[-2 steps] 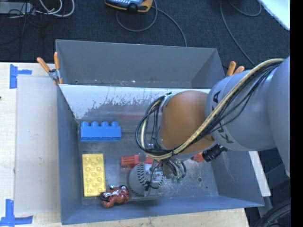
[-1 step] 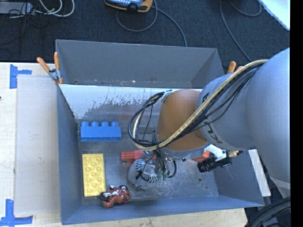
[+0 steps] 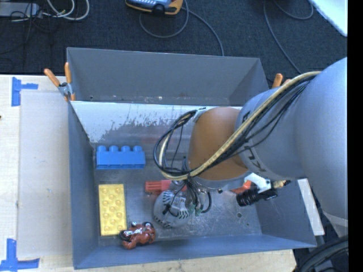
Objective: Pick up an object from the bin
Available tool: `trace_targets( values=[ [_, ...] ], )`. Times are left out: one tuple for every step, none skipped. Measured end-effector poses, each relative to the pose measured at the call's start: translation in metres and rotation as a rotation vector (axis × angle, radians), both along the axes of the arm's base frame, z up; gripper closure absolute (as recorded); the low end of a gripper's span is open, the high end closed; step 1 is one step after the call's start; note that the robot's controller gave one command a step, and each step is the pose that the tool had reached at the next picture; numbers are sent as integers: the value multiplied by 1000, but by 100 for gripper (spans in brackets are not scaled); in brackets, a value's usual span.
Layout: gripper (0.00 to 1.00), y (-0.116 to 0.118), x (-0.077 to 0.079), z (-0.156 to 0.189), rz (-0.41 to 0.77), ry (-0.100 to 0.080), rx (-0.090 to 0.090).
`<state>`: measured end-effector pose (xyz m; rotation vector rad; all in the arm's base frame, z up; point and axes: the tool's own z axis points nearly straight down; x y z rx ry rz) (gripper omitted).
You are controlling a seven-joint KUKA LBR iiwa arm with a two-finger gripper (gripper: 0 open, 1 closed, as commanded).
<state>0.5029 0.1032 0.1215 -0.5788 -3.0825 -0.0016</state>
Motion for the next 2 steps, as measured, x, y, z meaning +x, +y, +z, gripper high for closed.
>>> trace_targets(
  values=[
    [100, 7, -2, 39, -5, 10, -3],
    [100, 8, -3, 88, 16, 4, -1]
  ],
)
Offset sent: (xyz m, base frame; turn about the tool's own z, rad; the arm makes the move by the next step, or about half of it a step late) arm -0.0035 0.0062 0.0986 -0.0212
